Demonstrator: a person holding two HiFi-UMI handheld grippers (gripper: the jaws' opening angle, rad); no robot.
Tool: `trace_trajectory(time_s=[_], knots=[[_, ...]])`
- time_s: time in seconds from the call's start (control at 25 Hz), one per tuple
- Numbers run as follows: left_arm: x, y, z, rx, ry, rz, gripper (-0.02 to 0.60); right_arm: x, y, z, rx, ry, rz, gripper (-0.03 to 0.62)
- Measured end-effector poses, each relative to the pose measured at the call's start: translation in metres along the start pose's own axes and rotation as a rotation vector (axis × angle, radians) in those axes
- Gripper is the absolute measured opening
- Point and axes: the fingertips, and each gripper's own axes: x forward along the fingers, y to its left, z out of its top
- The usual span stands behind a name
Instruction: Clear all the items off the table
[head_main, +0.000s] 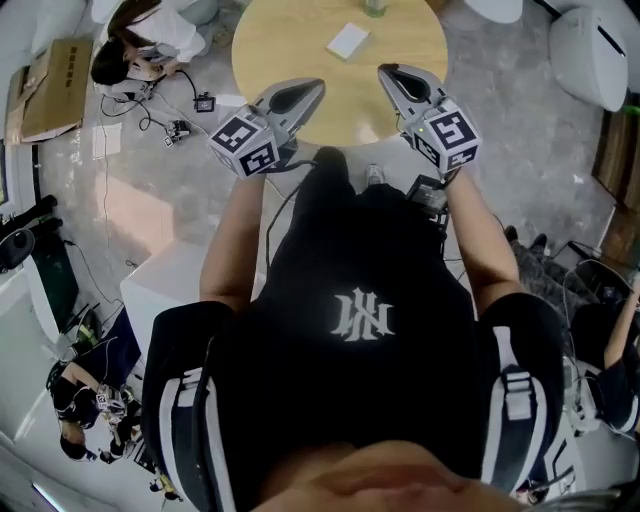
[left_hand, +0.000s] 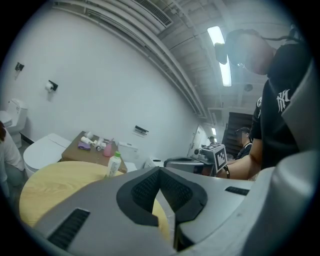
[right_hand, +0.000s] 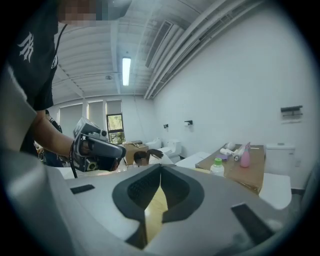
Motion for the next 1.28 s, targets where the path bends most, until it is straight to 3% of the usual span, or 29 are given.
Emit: trace_trajectory(time_s=[0.36,0.48,0.84,1.04,1.16,1.2,1.28], knots=[[0.004,0.066,0.009,-0.024,0.035,-0.106,0.012,0.064,-0.028,-0.023,0.042,0.125,-0.121,0.04],[0.006,0.084,0.006,-0.03,0.052,-0.122,0.012,0.084,-0.034,-0.035,0.037,0.153,-0.111,0.103],[0.025,0.092,-0.031,-0.11,0.095,-0.071,0.012,0.106,-0.054,-0.082,-0.148,0.144,0.236,0.263],[0.027,0.102,-0.046,-0.163,0.076,-0.025,0.012,0.135,-0.056,-0.112,-0.199,0.196,0.394,0.406],[0.029,0.107,-0.056,-0.184,0.077,-0.017,0.012,0.158,-0.06,-0.124,-0.144,0.208,0.347,0.501],[0.03,0.109,-0.058,-0.189,0.077,-0.016,0.012,0.164,-0.062,-0.127,-0.114,0.208,0.308,0.586],[0.033,0.112,-0.061,-0.203,0.076,-0.014,0.012,0.174,-0.064,-0.134,-0.083,0.207,0.22,0.614]])
